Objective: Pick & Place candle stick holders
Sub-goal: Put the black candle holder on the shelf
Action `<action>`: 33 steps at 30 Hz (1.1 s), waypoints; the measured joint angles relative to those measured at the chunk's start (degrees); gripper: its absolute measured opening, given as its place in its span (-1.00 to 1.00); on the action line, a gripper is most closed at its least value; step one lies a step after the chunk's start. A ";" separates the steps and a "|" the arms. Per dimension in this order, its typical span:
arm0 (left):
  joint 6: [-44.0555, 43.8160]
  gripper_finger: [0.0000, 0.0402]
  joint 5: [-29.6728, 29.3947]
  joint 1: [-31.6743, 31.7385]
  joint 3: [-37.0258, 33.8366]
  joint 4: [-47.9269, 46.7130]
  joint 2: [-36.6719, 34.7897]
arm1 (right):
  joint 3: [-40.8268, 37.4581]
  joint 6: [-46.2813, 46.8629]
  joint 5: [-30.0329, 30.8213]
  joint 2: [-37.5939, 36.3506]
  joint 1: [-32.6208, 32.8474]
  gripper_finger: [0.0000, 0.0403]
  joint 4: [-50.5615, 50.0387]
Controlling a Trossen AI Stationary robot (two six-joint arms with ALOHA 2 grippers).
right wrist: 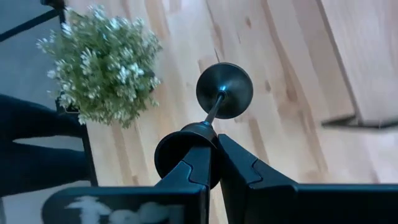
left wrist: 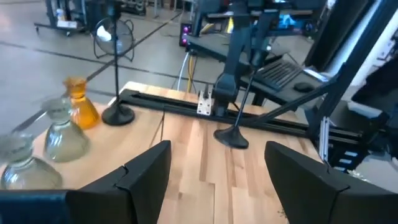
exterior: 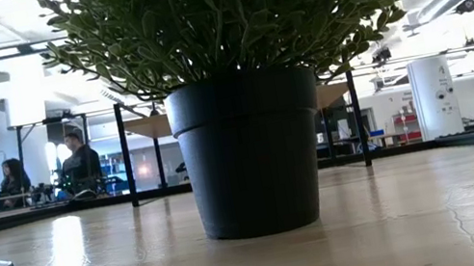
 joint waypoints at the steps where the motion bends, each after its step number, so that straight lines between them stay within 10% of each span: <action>1: 0.36 0.31 -0.42 -0.86 0.37 -0.07 0.91 | 1.55 -1.30 -0.14 1.23 -0.19 -0.95 -0.01; 33: 2.36 0.31 -0.58 -13.02 14.80 5.57 29.03 | 16.15 -13.55 -5.88 15.31 -2.27 -0.95 0.21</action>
